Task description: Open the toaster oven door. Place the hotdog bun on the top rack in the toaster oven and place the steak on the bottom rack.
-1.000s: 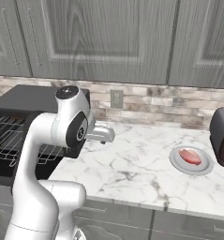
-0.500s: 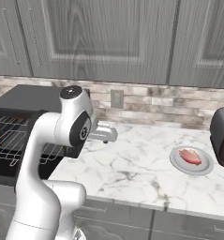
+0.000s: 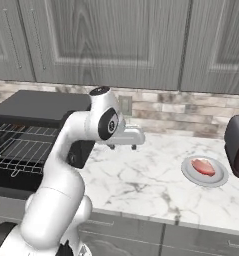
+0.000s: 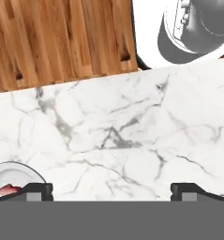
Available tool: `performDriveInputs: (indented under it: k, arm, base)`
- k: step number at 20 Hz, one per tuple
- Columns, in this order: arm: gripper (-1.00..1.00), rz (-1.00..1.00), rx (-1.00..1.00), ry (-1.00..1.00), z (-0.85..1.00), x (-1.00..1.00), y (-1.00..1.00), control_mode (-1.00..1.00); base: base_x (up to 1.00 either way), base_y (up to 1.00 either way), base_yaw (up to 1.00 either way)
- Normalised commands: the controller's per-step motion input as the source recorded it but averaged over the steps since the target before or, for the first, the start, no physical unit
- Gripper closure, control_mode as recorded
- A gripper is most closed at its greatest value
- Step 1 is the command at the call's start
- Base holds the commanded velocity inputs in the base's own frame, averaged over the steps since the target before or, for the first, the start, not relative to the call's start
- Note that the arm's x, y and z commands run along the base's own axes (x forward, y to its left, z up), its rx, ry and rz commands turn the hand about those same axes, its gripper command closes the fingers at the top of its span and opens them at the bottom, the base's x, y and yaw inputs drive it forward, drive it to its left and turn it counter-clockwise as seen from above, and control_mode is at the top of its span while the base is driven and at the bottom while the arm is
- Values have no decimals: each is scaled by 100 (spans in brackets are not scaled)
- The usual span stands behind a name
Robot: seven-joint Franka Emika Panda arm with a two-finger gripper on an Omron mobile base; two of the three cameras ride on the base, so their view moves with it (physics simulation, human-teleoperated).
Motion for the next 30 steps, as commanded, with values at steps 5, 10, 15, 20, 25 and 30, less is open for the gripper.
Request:
performDriveInputs:
  k: [5, 10, 15, 20, 25, 30]
  arm:
    - [-100, -6, -2, 18, -3, 64, -100, -100]
    - [-100, -1, 5, 12, -19, 40, -100, -100]
    - [-100, 0, 9, 6, -55, 12, -100, -100]
    - [-100, 0, 4, 0, -52, 5, -85, -100]
    - [-100, 0, 0, -3, -55, 10, -36, -100]
    - [-100, 6, 0, -14, -40, 22, 0, -100]
  base:
    - [0, 0, 0]
    - [0, 0, 0]
    - [0, 0, 0]
    - [0, 0, 0]
    - [0, 0, 0]
    - [0, 0, 0]
